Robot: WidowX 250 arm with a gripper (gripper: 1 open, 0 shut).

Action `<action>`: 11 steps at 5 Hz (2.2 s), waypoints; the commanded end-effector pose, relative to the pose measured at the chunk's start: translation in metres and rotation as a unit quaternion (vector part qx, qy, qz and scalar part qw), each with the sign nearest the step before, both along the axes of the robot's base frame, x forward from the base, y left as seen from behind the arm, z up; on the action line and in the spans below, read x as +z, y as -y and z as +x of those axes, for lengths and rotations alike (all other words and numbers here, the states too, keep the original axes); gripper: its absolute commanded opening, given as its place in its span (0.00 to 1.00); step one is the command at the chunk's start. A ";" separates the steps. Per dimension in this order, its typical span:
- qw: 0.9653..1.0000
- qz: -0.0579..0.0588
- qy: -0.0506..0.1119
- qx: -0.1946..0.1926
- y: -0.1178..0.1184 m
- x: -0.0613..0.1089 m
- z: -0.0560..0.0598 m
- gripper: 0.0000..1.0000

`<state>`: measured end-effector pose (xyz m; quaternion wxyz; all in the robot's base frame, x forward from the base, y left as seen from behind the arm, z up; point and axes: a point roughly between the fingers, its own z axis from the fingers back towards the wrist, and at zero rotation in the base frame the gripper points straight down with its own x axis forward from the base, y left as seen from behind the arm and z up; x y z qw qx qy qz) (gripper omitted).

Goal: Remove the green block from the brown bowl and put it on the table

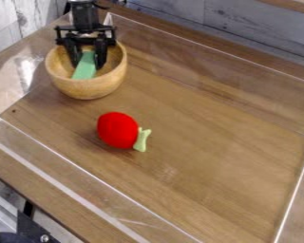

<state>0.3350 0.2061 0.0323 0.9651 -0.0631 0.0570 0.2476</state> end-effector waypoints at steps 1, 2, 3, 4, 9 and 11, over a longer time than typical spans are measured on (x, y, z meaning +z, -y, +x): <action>0.999 0.016 0.044 -0.005 -0.007 0.050 -0.009 0.00; 0.998 0.014 0.054 -0.012 -0.004 0.068 -0.016 0.00; 0.995 0.008 0.087 -0.044 0.009 0.101 -0.016 0.00; 0.990 -0.004 0.112 -0.089 0.035 0.128 -0.014 0.00; 0.965 -0.063 0.108 -0.231 0.222 0.111 -0.047 0.00; 0.949 -0.071 0.104 -0.288 0.276 0.069 -0.038 0.00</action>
